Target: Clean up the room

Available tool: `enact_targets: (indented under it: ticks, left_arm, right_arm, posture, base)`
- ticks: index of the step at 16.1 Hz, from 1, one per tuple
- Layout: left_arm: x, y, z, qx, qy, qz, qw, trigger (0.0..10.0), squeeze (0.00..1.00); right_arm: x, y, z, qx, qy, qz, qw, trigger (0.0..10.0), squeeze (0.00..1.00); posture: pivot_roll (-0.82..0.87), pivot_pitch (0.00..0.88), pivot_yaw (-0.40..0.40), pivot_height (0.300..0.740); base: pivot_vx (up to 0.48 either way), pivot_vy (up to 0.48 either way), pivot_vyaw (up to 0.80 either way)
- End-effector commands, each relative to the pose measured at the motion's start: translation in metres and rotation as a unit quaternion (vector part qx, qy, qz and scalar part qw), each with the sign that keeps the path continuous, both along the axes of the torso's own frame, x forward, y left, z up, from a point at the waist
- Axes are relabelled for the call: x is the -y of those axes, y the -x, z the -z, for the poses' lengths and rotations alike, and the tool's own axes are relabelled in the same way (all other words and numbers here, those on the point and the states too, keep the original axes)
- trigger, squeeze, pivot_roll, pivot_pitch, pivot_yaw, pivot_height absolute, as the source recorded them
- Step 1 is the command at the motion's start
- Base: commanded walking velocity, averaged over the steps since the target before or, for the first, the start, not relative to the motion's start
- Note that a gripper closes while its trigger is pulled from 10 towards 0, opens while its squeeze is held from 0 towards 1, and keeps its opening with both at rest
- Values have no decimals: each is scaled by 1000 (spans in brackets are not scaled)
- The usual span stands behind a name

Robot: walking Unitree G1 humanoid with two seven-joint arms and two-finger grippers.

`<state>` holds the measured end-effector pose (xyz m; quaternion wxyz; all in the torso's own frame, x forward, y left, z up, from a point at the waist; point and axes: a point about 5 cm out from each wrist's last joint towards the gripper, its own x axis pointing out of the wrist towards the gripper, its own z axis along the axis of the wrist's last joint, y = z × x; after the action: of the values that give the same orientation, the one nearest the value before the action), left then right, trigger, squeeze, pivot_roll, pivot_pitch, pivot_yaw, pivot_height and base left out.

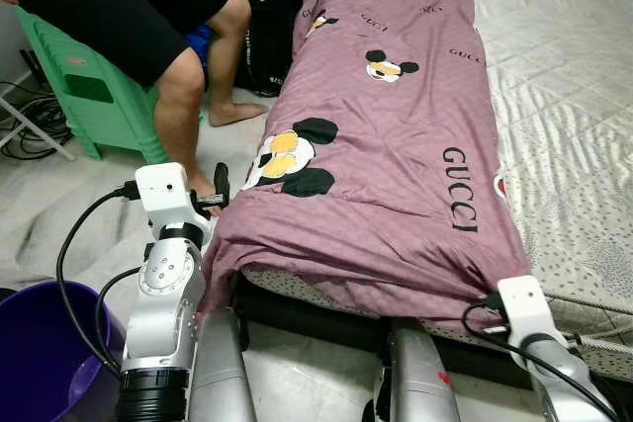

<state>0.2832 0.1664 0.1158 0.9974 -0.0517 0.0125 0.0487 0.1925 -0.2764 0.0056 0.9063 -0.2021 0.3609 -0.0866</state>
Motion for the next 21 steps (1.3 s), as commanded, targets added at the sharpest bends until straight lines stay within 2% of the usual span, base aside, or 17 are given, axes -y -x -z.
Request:
enact_targets:
  ticks: [1, 4, 6, 7, 9, 10, 12, 13, 15, 16, 17, 18, 20, 21]
  left_arm:
    - [-1, -2, 0, 0, -1, -1, 1000, 10000, 0]
    - [1, -1, 1, -2, 1, 0, 1000, 10000, 0]
    - [1, -2, 1, -1, 1, 2, 1000, 10000, 0]
    - [0, -3, 1, -1, 1, 2, 1000, 10000, 0]
    - [1, -3, 2, -2, 2, 3, 1000, 10000, 0]
    - [4, -3, 3, -3, 4, 7, 1000, 10000, 0]
    - [7, -4, 3, -4, 6, 12, 1000, 10000, 0]
    - [7, -5, 2, -3, 6, 13, 1000, 10000, 0]
    - [7, -7, 0, 1, 5, 14, 1000, 10000, 0]
    - [7, -8, 0, 2, 5, 14, 1000, 10000, 0]
    - [7, -9, -1, 5, 5, 14, 1000, 10000, 0]
    - [8, -12, -4, 13, 6, 14, 1000, 10000, 0]
    - [7, -12, -8, 20, 7, 9, 1000, 10000, 0]
    - [7, -11, -9, 22, 6, 8, 1000, 10000, 0]
  right_arm:
    - [29, 8, -5, -2, 64, 43, 997, 10000, 1000]
    - [38, 1, -12, 14, 98, 33, 995, 10000, 1000]
    - [47, 20, -4, -16, 96, 31, 995, 10000, 1000]
    - [46, 40, 2, -37, 93, 24, 995, 10000, 1000]
    - [44, 59, 7, -57, 87, 20, 994, 10000, 1000]
    - [39, 83, 16, -85, 71, 12, 994, 10000, 1000]
    - [38, 105, 29, -110, 67, 8, 992, 10000, 1000]
    - [44, 102, 34, -96, 79, 27, 992, 10000, 1000]
    - [49, 58, 11, 23, 103, 25, 994, 10000, 1000]
    - [49, 47, 3, 54, 104, 22, 993, 10000, 1000]
    - [47, 24, -13, 107, 99, 15, 989, 10000, 1000]
    - [29, -29, -52, 203, 70, 2, 977, 10000, 1000]
    - [-19, -77, -102, 297, 17, -46, 953, 10000, 1000]
    - [-38, -92, -113, 316, 1, -75, 946, 10000, 1000]
  posture:
    - [-85, 0, 6, 543]
    - [-91, 0, 7, 543]
    - [-98, 0, 6, 543]
    - [-107, 0, 4, 543]
    - [-114, 0, 3, 543]
    - [-123, 0, 5, 543]
    - [-127, 0, 8, 543]
    - [-132, 0, 16, 543]
    - [-138, 0, 21, 543]
    - [-138, 0, 23, 543]
    - [-136, 0, 23, 543]
    - [-125, 0, 19, 543]
    - [-107, 0, 13, 543]
    - [-101, 0, 12, 543]
  base:
    - [0, 0, 0]
    - [0, 0, 0]
    - [0, 0, 0]
    - [0, 0, 0]
    - [0, 0, 0]
    - [0, 0, 0]
    - [0, 0, 0]
    - [0, 0, 0]
    - [0, 0, 0]
    - [0, 0, 0]
    - [0, 0, 0]
    - [0, 0, 0]
    - [0, 0, 0]
    - [0, 0, 0]
